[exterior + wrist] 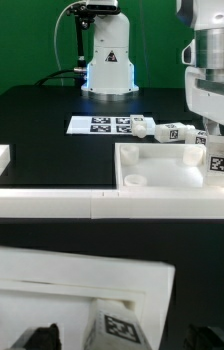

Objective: Assemble square table

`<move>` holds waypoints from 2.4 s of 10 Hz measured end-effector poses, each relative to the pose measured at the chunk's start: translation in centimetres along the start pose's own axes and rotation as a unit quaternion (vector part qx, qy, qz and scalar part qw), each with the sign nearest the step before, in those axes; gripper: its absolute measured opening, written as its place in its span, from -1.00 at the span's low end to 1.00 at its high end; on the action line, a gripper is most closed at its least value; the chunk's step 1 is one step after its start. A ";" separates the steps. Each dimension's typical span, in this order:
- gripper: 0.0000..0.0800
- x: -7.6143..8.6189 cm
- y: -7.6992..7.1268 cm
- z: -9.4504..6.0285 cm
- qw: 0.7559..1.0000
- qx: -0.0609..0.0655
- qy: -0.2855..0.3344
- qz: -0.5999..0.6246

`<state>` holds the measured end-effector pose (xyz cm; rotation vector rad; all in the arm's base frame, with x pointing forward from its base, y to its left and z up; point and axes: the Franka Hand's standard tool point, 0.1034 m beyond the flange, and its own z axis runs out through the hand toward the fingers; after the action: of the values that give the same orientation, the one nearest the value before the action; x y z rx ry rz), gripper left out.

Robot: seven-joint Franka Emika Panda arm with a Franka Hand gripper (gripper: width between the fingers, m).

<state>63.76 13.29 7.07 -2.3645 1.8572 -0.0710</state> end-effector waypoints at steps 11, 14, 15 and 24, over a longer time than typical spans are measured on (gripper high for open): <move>0.62 2.8 0.1 -0.5 0.885 -0.012 0.015 -0.465; -0.29 2.8 0.1 -0.4 0.924 -0.011 0.015 -0.382; -0.29 2.8 0.1 -0.4 0.938 -0.010 0.015 -0.346; -0.29 2.6 0.3 -0.3 0.976 -0.024 0.011 0.218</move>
Offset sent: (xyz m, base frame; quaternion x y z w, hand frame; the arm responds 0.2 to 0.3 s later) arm 0.0000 0.0000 0.0000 0.0000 0.0000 -0.1296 0.9916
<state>64.07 10.70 7.22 -1.9308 2.3629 -0.0072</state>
